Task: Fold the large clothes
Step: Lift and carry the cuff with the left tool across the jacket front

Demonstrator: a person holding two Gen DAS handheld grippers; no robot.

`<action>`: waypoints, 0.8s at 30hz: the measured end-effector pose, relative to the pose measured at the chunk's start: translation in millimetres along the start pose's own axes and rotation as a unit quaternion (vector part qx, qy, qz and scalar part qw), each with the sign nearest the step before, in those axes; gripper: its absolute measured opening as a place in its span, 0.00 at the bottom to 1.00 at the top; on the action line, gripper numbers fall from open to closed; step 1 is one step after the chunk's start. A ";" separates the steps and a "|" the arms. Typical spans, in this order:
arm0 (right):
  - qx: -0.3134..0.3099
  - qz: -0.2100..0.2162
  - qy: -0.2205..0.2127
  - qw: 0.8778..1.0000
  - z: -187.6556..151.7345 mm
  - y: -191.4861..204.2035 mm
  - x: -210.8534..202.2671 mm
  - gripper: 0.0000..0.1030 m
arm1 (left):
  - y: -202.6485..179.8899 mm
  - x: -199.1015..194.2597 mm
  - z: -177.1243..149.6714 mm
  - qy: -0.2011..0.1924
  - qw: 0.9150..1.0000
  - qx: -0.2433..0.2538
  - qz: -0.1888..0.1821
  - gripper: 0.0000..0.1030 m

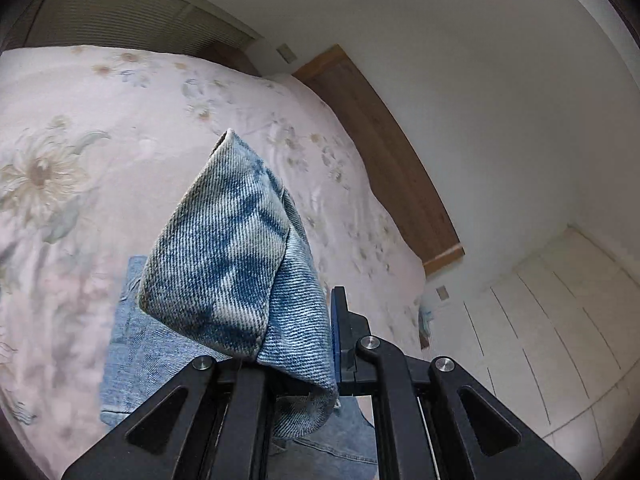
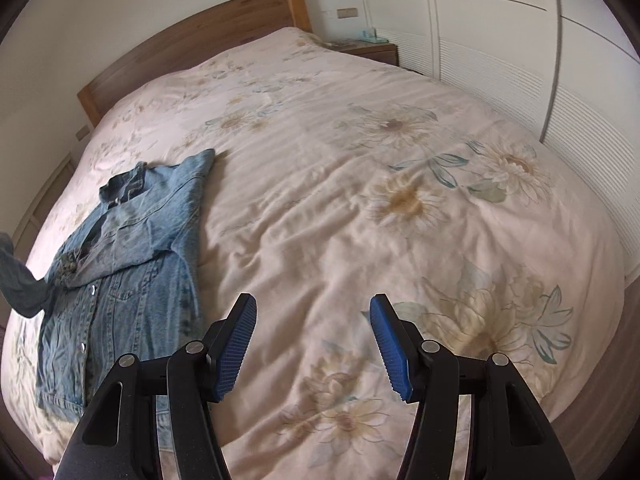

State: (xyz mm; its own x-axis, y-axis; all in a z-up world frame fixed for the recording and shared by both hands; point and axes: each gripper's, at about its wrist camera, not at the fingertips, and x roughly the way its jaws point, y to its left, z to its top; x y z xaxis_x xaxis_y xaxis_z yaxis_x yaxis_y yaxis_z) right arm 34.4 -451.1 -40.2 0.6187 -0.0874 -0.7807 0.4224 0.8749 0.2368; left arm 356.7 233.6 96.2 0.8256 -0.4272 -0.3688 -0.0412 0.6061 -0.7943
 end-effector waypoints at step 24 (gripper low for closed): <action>0.061 -0.028 0.027 0.997 -21.0 -88.2 13.3 0.59 | -48.0 219.1 -309.9 0.314 0.922 0.225 0.040 0.04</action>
State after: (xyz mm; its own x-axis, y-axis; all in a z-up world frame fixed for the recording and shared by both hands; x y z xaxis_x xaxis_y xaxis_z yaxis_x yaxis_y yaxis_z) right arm -8.5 -519.4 -83.6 0.5570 -0.1052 -0.8238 0.5350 0.8041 0.2591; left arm 365.1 -97.1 -96.1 0.3361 -0.5880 -0.7357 0.2671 0.8086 -0.5242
